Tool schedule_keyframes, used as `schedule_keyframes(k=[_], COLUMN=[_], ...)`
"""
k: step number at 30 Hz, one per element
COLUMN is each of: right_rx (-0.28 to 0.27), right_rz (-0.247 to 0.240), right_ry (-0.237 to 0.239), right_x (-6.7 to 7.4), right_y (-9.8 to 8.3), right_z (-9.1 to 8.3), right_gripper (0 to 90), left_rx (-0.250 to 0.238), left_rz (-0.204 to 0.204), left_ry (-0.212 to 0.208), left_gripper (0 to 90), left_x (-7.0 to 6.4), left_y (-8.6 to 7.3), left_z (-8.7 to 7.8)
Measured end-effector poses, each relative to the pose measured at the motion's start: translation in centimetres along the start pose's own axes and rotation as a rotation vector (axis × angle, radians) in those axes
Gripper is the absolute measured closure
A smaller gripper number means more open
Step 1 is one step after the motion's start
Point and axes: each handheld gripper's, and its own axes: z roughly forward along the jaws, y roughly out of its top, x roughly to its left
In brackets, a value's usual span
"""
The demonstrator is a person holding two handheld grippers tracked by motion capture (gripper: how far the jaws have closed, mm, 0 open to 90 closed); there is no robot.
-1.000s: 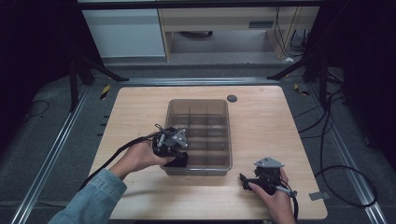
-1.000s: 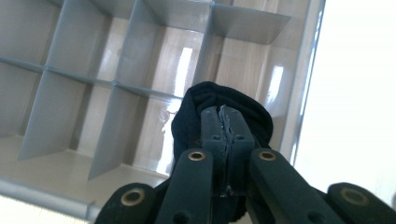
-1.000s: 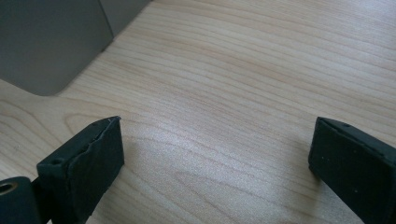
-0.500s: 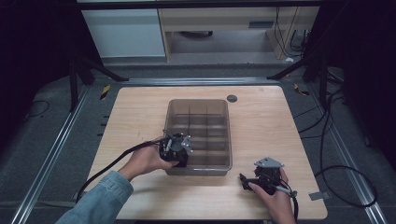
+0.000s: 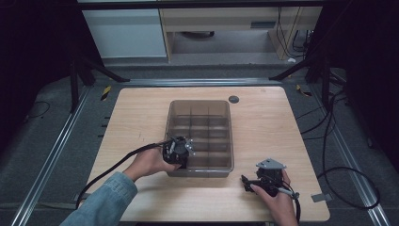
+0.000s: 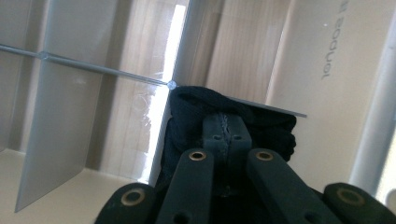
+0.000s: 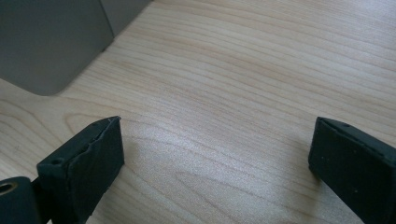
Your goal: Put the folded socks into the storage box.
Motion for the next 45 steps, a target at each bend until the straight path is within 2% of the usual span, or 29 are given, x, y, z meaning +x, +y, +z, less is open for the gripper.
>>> schedule_keyframes(k=[3,5,6,8,9,11,16,19,27,30,34,36,37,38,42,45], right_rx=[0.000,0.000,0.000,0.000,0.000,0.000,0.000,0.001,0.000,0.001,0.000,0.000,0.000,0.000,0.000,0.000], right_rz=[0.000,-0.002,-0.001,-0.004,-0.004,-0.003,-0.003,-0.003,-0.005,-0.005,-0.005,-0.005,-0.005,-0.005,-0.005,-0.006], right_ry=[0.000,0.000,0.002,0.001,0.001,0.001,0.001,0.001,0.003,0.003,0.003,0.003,0.003,0.003,0.003,0.004], right_x=[0.0,0.0,0.0,0.0,0.0,0.0,0.0,0.0,0.0,0.0,0.0,0.0,0.0,0.0,0.0,0.0], right_y=[0.0,0.0,0.0,0.0,0.0,0.0,0.0,0.0,0.0,0.0,0.0,0.0,0.0,0.0,0.0,0.0], right_z=[0.0,0.0,0.0,0.0,0.0,0.0,0.0,0.0,0.0,0.0,0.0,0.0,0.0,0.0,0.0,0.0], right_gripper=[3.6,3.6,3.6,3.6,3.6,3.6,3.6,3.7,3.6,3.6,3.6,3.6,3.6,3.6,3.6,3.6], left_rx=[0.000,-0.029,-0.029,-0.057,-0.064,-0.041,-0.005,0.024,0.042,0.054,0.041,-0.004,-0.050,-0.058,-0.062,-0.033], left_rz=[0.004,-0.003,-0.003,-0.020,-0.030,-0.034,-0.042,-0.050,-0.063,-0.047,-0.040,-0.050,-0.053,-0.051,-0.043,-0.031], left_ry=[0.007,0.022,0.022,0.028,0.035,0.049,0.045,0.033,0.021,0.032,0.047,0.047,0.040,0.042,0.027,0.031], left_gripper=[89.7,89.8,89.7,89.8,89.8,89.8,89.8,89.8,89.9,89.8,89.9,89.8,89.8,89.7,89.7,89.6], left_x=[-0.1,-0.1,-0.1,0.1,0.2,0.2,0.3,0.5,0.9,0.7,0.5,0.4,0.5,0.5,0.6,0.4], left_y=[-0.1,-0.6,-0.6,-0.9,-1.4,-1.8,-2.3,-2.5,-2.5,-2.2,-2.0,-1.7,-1.3,-1.0,-0.3,0.0], left_z=[-0.4,-1.9,-1.9,-3.0,-4.0,-4.4,-4.1,-2.7,-1.5,-1.4,-2.1,-2.8,-3.2,-3.2,-2.5,-1.6])
